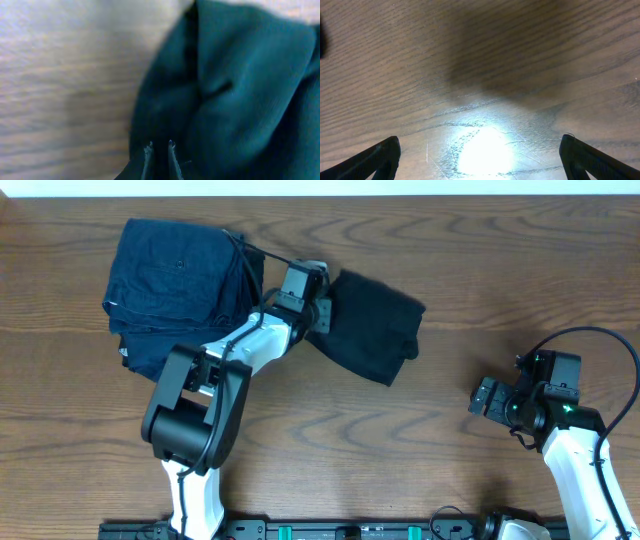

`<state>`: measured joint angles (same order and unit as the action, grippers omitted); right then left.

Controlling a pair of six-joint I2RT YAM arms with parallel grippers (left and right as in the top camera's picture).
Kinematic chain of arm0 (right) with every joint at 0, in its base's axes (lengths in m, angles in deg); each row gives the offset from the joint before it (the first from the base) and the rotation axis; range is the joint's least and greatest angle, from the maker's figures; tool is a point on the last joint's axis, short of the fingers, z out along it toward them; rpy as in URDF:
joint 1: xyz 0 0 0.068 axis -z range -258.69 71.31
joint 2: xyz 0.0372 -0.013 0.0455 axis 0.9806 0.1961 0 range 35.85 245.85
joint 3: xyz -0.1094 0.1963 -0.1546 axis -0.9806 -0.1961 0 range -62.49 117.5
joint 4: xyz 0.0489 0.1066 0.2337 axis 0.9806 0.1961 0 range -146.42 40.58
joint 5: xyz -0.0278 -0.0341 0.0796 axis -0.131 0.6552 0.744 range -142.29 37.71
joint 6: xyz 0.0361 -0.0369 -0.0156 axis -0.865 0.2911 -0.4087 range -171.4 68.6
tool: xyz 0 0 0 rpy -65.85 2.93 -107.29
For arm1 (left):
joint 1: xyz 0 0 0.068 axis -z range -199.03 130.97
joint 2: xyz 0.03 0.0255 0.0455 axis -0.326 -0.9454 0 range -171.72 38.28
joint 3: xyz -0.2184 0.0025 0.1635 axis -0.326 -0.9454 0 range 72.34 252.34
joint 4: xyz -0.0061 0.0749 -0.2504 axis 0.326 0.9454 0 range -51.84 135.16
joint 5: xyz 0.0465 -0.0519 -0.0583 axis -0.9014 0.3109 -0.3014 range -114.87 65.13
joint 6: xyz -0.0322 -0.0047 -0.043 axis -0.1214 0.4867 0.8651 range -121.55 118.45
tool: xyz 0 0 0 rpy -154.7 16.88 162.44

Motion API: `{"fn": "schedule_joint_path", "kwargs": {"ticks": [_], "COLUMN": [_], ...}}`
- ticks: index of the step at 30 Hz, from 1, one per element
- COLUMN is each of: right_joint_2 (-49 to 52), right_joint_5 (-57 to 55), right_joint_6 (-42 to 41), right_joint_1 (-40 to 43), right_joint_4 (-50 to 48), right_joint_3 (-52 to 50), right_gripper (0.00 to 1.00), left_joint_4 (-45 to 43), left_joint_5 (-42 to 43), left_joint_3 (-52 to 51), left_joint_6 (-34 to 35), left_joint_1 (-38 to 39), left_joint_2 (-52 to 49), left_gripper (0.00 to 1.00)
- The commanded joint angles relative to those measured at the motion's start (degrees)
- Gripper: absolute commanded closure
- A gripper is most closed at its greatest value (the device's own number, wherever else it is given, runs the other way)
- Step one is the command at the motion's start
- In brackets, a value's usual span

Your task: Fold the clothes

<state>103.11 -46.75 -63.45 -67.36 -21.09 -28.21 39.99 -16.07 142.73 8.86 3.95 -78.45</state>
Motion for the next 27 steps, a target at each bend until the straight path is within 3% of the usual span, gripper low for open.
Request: {"fn": "schedule_joint_path", "kwargs": {"ticks": [1, 9, 15, 19, 21, 27], "right_joint_2": [0.2, 0.2, 0.2, 0.2, 0.2, 0.2], "right_joint_5": [-0.2, -0.2, -0.2, -0.2, -0.2, -0.2], "right_joint_6": [-0.1, -0.1, -0.1, -0.1, -0.1, -0.1], "right_joint_1": [0.4, 0.4, 0.4, 0.4, 0.4, 0.4], "right_joint_4": [0.0, 0.0, 0.0, 0.0, 0.0, 0.0], "right_joint_3": [-0.2, -0.2, -0.2, -0.2, -0.2, -0.2], "right_gripper": [0.01, 0.01, 0.01, 0.01, 0.01, 0.01], "left_joint_4": [2.5, 20.3, 21.9, 21.9, 21.9, 22.2], "left_joint_5": [3.5, 4.7, 4.7, 4.6, 4.6, 4.7], "left_joint_3": [-0.1, -0.1, 0.1, 0.8, 0.8, 0.8], "left_joint_6": [-0.3, -0.3, -0.3, -0.3, 0.2, 3.4], "left_joint_1": [0.0, 0.1, -0.2, -1.2, -2.0, -2.2], "left_joint_2": [-0.2, -0.2, 1.4, 6.4, 10.4, 21.8], "left_gripper": [0.86, 0.87, 0.83, 0.51, 0.4, 0.25]}}
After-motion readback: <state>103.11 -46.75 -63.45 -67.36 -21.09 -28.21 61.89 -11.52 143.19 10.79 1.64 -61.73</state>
